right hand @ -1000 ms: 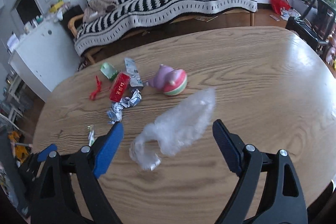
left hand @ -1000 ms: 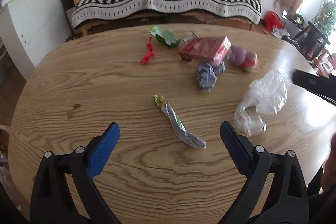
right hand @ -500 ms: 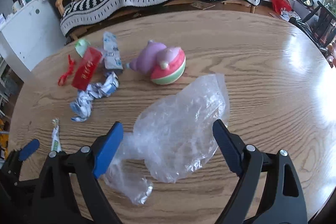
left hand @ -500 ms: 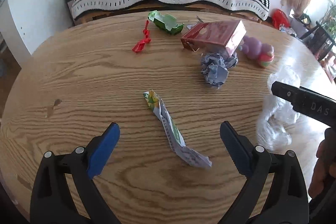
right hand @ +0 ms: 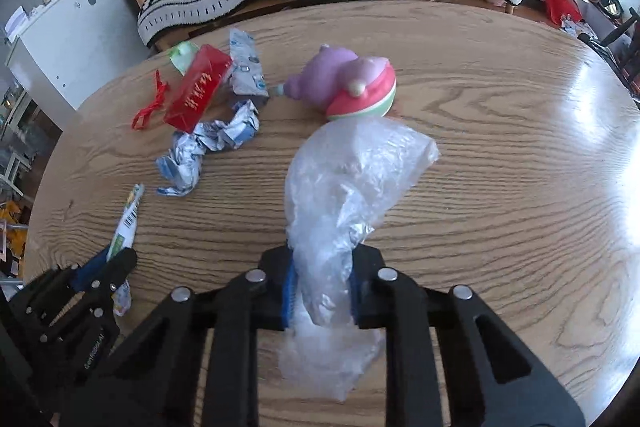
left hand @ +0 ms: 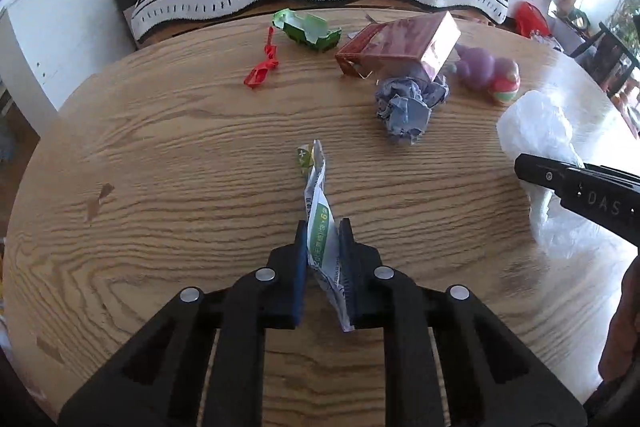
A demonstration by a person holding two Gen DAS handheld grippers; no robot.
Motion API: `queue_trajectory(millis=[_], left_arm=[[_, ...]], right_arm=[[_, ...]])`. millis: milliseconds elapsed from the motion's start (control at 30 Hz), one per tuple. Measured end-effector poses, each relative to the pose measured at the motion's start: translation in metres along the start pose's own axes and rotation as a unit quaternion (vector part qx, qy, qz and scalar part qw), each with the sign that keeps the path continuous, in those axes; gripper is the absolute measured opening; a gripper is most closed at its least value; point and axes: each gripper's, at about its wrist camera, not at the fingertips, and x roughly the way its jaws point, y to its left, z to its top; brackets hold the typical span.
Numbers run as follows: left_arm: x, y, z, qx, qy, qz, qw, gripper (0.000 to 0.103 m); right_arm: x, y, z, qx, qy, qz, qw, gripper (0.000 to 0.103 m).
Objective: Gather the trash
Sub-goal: 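Grasp the white-green snack wrapper with the left tool while the right tool grasps the clear plastic bag, then carry the snack wrapper and plastic bag over the trash bin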
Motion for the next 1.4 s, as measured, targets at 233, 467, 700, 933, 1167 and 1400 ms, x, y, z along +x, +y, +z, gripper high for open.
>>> queue_trajectory(millis=[233, 467, 700, 933, 1167, 1400], left_arm=[[-0.008, 0.002, 0.004, -0.008, -0.006, -0.004, 0.9999, 0.014], [-0.010, 0.001, 0.007, -0.014, -0.004, 0.002, 0.9999, 0.014], [-0.014, -0.002, 0.011, -0.017, -0.011, 0.000, 0.9998, 0.014], [-0.027, -0.016, 0.014, -0.018, -0.021, -0.014, 0.9995, 0.014], [-0.046, -0.052, 0.016, 0.005, -0.027, -0.048, 0.9985, 0.014], [-0.077, -0.113, 0.019, 0.035, -0.026, -0.100, 0.9940, 0.014]], right_arm=[[-0.024, -0.005, 0.003, 0.010, -0.027, 0.020, 0.999, 0.020], [-0.030, -0.008, 0.002, 0.019, -0.029, 0.021, 0.999, 0.020], [-0.041, -0.017, 0.001, 0.031, -0.038, 0.023, 0.999, 0.020], [-0.066, -0.039, -0.006, 0.050, -0.058, 0.017, 0.997, 0.020], [-0.116, -0.074, -0.017, 0.069, -0.094, 0.004, 0.993, 0.020], [-0.201, -0.164, -0.053, 0.106, -0.142, -0.047, 0.983, 0.020]])
